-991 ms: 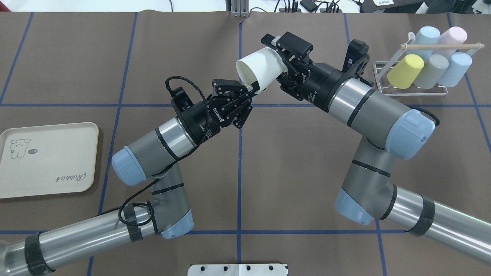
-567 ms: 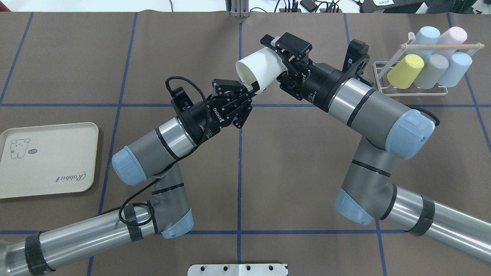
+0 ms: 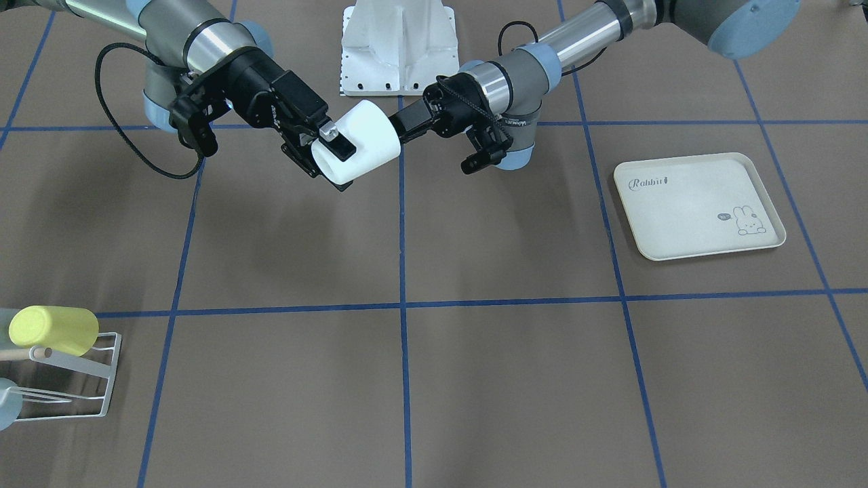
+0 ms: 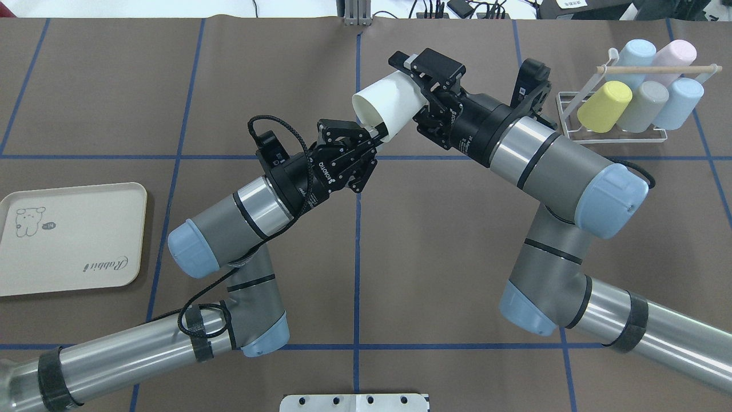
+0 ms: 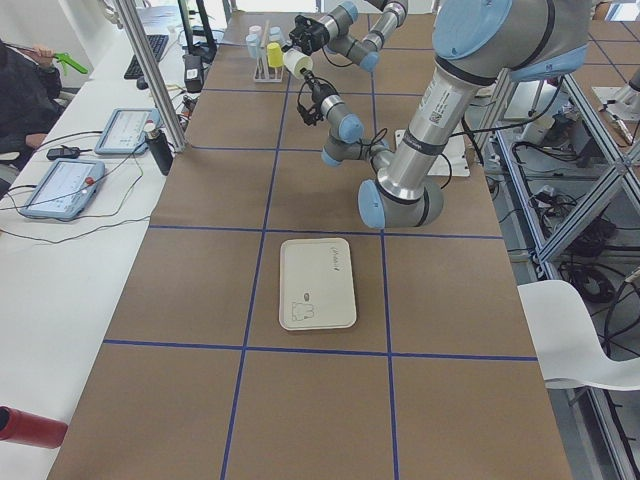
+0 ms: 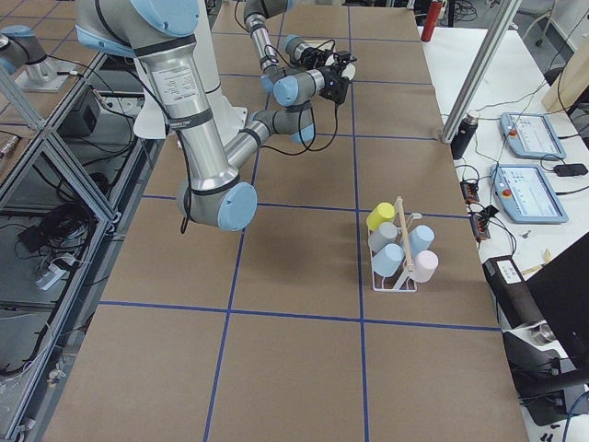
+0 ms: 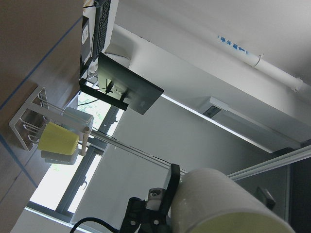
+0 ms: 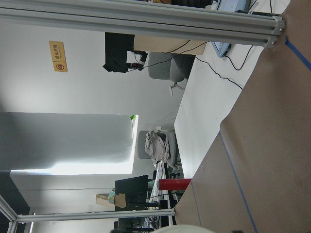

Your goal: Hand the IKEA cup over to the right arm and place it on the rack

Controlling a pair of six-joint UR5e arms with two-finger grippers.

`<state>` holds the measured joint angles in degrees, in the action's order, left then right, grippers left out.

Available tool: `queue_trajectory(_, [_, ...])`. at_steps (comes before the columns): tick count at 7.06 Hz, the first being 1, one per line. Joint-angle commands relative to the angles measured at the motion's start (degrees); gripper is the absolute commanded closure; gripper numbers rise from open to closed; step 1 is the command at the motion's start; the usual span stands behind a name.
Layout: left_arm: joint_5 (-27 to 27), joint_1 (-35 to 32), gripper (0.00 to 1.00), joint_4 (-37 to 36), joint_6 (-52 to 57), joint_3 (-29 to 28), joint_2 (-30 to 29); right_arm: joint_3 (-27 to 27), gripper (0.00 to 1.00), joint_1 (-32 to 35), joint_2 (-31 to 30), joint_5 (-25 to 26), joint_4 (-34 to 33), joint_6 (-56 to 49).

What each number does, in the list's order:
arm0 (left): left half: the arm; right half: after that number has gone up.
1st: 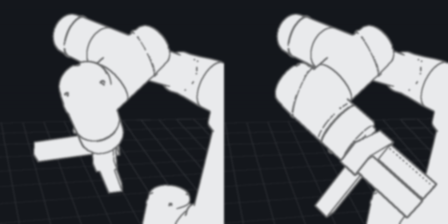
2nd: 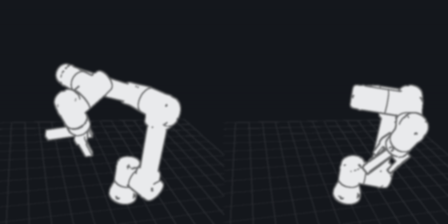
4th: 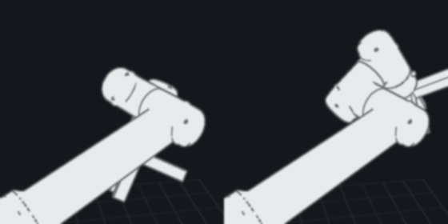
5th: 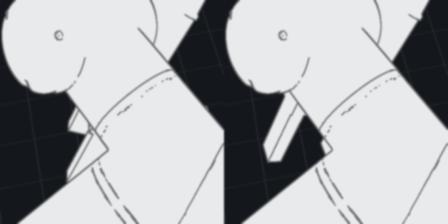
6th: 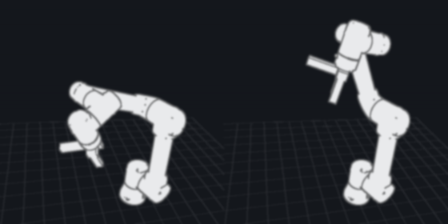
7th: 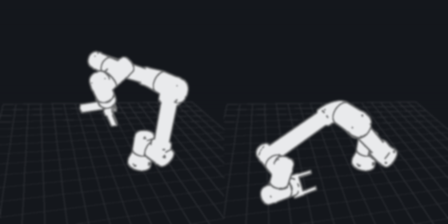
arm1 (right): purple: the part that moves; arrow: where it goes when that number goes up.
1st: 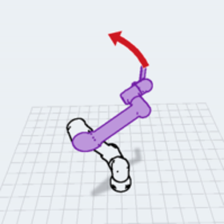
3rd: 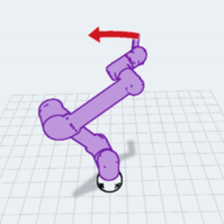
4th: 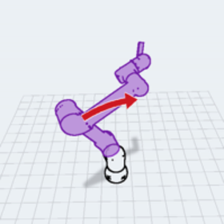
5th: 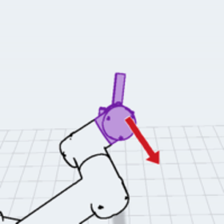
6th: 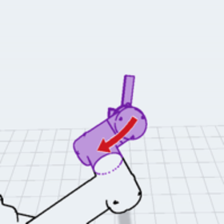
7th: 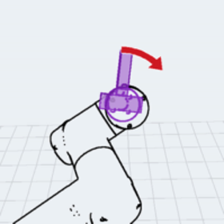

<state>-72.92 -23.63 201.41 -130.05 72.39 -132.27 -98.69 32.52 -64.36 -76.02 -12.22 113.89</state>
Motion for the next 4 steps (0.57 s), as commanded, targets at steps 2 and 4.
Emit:
queue_trajectory(2, [0.1, 0.0, 0.00, 0.1, 0.7, 0.1, 0.1, 0.4, 1.00, 0.0, -0.2, -0.1, 1.0, 0.5])
queue_trajectory(4, [0.1, -0.1, 0.00, 0.2, 0.7, 0.1, 0.2, 0.4, 1.00, 0.2, -0.2, 0.0, 1.0, 0.5])
